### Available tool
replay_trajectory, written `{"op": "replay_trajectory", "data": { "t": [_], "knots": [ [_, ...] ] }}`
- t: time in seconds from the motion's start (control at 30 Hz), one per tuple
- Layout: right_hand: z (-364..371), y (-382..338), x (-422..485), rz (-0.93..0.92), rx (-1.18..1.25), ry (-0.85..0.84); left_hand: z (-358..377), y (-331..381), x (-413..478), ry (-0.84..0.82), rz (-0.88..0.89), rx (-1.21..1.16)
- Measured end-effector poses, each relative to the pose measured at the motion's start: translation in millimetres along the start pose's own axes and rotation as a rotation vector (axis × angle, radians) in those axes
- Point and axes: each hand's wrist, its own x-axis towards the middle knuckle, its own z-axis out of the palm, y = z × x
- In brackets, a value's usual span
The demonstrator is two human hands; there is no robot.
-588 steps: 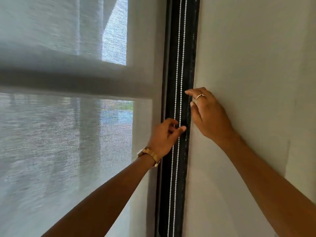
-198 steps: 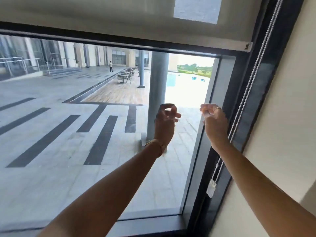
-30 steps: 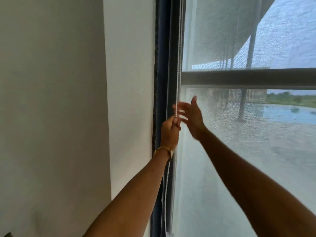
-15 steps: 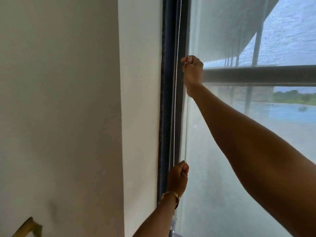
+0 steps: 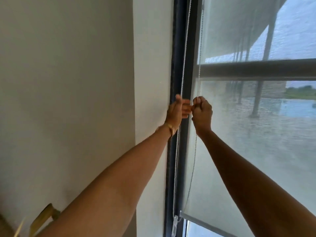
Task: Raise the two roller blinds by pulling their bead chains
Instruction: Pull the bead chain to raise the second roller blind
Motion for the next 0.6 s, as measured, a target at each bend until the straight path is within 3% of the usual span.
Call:
{"op": "replay_trajectory", "data": {
  "t": [0.3, 0.4, 0.47, 0.6],
  "knots": [
    [8.0, 54.0, -89.0, 0.157, 0.007, -0.029, 35.7, 110.8, 60.1, 0.011, 0.091, -0.159],
    [-2.9, 79.9, -112.3, 0.211, -0.05, -0.028, 47.7, 136.6, 72.1, 0.129, 0.134, -0.182],
    [-12.8, 94.6, -126.1, 0.249, -0.037, -0.044, 54.4, 138.1, 76.5, 0.207, 0.199, -0.189],
    [-28.5, 106.9, -139.6, 0.375, 0.029, -0.137, 61.1, 111.0, 71.0, 0.203, 0.28, -0.163]
  ]
}}
